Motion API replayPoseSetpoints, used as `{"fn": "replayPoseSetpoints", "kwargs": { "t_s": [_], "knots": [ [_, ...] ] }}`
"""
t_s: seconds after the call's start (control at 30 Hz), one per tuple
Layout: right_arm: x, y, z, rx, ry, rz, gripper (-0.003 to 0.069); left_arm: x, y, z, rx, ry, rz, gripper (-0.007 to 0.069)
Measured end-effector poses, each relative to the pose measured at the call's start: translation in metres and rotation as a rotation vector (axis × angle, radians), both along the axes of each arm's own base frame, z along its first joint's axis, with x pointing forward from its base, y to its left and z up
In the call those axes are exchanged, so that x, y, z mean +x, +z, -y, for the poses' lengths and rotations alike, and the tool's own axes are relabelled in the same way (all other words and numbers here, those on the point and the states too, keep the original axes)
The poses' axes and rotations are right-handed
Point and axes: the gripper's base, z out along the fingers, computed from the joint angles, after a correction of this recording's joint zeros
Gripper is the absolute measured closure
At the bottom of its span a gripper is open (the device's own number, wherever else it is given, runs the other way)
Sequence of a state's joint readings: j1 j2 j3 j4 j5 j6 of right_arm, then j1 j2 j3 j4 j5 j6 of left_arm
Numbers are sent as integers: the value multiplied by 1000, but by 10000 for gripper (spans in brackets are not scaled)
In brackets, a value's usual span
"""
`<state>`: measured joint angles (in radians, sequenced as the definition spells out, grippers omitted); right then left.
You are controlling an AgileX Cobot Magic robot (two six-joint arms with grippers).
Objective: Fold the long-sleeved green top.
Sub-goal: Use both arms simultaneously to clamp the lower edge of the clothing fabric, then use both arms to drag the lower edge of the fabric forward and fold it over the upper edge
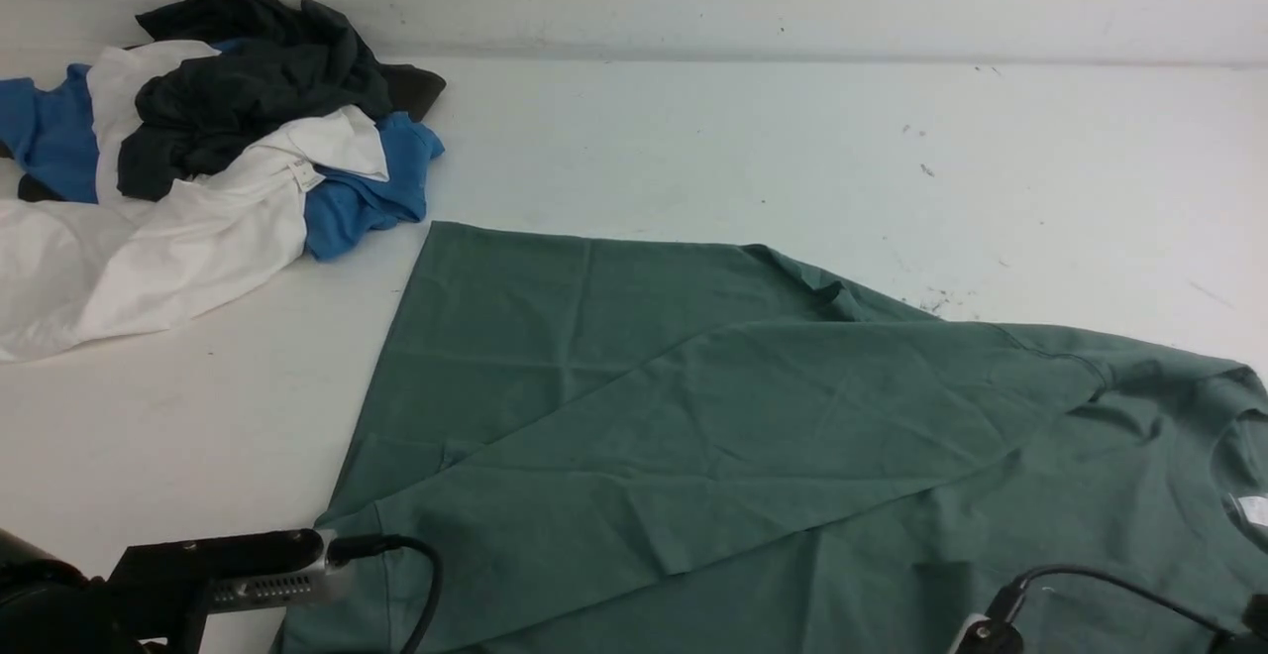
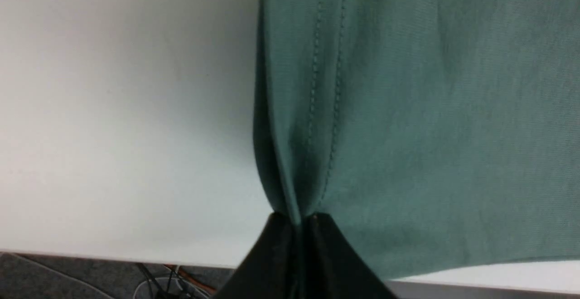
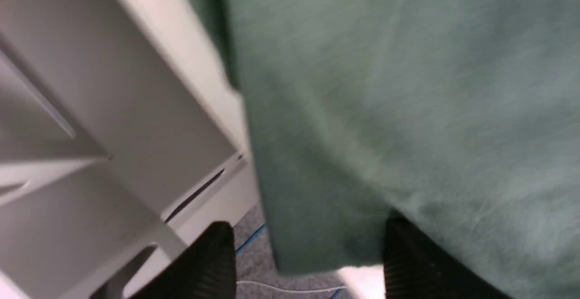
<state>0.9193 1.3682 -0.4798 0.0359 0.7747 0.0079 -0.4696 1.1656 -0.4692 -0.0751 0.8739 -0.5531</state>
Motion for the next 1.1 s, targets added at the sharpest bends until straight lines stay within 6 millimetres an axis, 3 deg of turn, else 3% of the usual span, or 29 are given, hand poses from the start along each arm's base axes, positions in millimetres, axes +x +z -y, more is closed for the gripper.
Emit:
{"fn": "replayPoseSetpoints", "kwargs": {
  "t_s": [0.13,0.17,0.27,0.33,0.5,0.63,0.67,0.77,0.8,0.83,0.87,0.9,0.97,1.1],
  "knots": [
    [6,-1,2,-37,-27,51,349,-1,0,0,4,1,-16,608],
    [8,0,3,-51,-35,70,431,-2,0,0,5,2,-24,608],
    [11,3,2,-75,-43,78,589,-5,1,-1,5,6,-45,608],
    [12,7,2,-96,-46,71,622,-8,7,-1,-9,12,-54,608],
    [17,40,2,-119,-50,106,631,-5,47,1,-66,2,50,608],
    [26,86,2,-80,-44,240,631,8,98,4,-104,-12,215,608],
    [27,89,2,-75,-46,249,631,9,100,4,-104,-14,223,608],
    [39,134,0,-13,-67,404,631,27,138,5,-77,-22,330,608],
    [41,139,-1,-7,-68,421,631,28,140,5,-76,-20,336,608],
    [50,158,-2,14,-89,481,631,41,158,6,-69,-6,381,608],
    [51,160,-2,18,-89,488,631,44,159,6,-62,-2,379,608],
    [63,177,-2,36,-116,537,631,62,176,6,-57,20,416,608],
    [72,187,-1,40,-135,561,631,74,180,5,-46,29,419,608],
    [114,205,7,19,-218,605,631,125,195,-1,-21,57,427,608]
  ]
}}
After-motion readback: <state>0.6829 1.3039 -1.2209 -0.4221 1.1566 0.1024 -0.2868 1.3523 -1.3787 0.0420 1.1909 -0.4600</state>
